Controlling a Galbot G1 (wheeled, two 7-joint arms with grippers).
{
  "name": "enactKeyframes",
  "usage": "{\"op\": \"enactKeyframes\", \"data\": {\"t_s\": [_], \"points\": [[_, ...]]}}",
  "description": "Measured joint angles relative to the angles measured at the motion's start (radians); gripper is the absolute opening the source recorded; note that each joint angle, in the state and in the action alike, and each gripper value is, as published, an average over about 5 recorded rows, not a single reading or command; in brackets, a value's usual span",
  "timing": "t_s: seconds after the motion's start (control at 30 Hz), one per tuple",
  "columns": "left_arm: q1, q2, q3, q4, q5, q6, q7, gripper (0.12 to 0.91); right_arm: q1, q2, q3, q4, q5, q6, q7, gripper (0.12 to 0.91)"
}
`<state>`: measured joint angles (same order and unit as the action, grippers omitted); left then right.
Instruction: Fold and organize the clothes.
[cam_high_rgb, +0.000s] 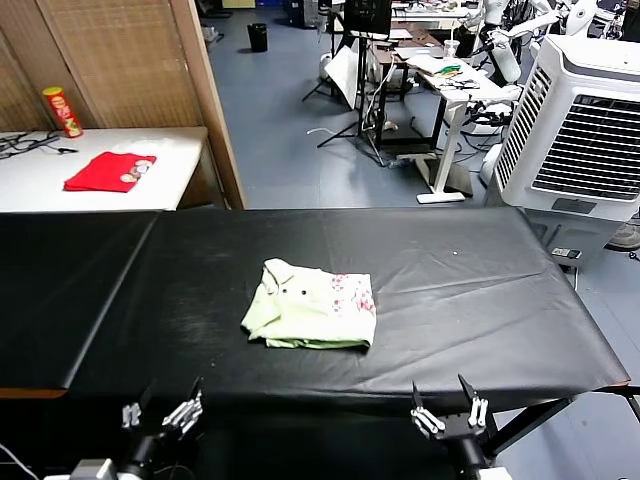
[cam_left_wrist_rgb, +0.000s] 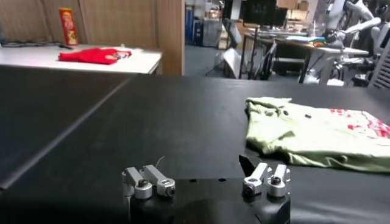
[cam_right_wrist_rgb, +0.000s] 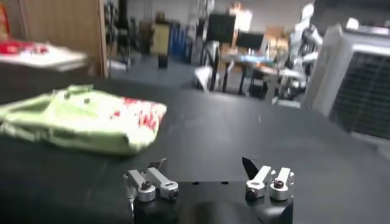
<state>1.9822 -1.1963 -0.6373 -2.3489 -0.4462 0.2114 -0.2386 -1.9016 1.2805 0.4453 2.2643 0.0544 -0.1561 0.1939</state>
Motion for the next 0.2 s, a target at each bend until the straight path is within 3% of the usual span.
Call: {"op": "enactKeyframes", "data": {"t_s": [0.2], "points": [[0.009,-0.003,-0.002,-0.019,0.001,0.008,0.001,0.798,-0.013,0.000,0.001,0.004,0.000,-0.001,-0.001,0.798]]}}
